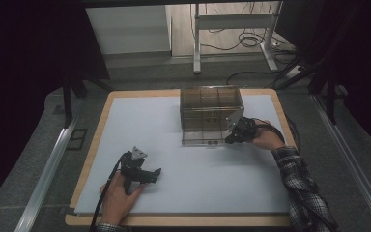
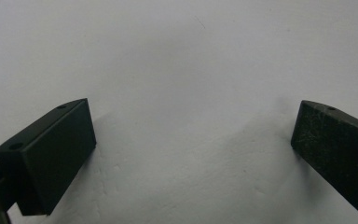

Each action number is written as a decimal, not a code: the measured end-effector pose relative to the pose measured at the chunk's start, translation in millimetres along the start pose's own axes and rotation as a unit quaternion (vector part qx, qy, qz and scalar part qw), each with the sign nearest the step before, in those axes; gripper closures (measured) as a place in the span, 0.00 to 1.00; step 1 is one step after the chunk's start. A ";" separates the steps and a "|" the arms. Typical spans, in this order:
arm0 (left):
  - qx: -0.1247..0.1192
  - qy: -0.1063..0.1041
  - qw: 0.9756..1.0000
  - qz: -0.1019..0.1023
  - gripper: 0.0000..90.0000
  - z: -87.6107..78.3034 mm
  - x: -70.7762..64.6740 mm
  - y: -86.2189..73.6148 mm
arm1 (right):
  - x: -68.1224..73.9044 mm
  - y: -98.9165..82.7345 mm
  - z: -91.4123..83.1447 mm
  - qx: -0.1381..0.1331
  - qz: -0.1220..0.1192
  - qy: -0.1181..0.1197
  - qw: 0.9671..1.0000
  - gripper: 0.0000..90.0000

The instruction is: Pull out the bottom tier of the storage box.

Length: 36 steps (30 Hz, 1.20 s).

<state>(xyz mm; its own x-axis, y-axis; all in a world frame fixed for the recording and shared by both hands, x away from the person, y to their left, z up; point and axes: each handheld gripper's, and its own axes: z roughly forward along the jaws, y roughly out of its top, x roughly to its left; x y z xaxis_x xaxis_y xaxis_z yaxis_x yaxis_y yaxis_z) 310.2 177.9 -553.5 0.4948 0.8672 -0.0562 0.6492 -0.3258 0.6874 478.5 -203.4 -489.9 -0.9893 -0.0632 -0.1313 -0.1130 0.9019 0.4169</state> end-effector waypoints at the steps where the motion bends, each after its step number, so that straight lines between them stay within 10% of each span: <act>1: 0.000 0.000 1.000 0.000 0.00 0.0 0.0 0.0 | 3.0 0.3 -0.5 -0.001 -0.002 0.001 1.000 0.95; 36: 0.000 0.000 1.000 0.000 0.00 0.0 0.0 0.0 | 24.9 -0.1 -1.4 -0.011 -0.009 -0.031 0.999 0.78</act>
<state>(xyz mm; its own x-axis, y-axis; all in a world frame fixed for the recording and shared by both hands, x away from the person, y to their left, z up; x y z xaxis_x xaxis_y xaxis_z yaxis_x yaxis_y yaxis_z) 310.2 177.9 -553.5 0.4949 0.8672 -0.0560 0.6493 -0.3262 0.6870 453.8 -205.7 -491.9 -0.9798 -0.0517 -0.1931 -0.1325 0.8911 0.4341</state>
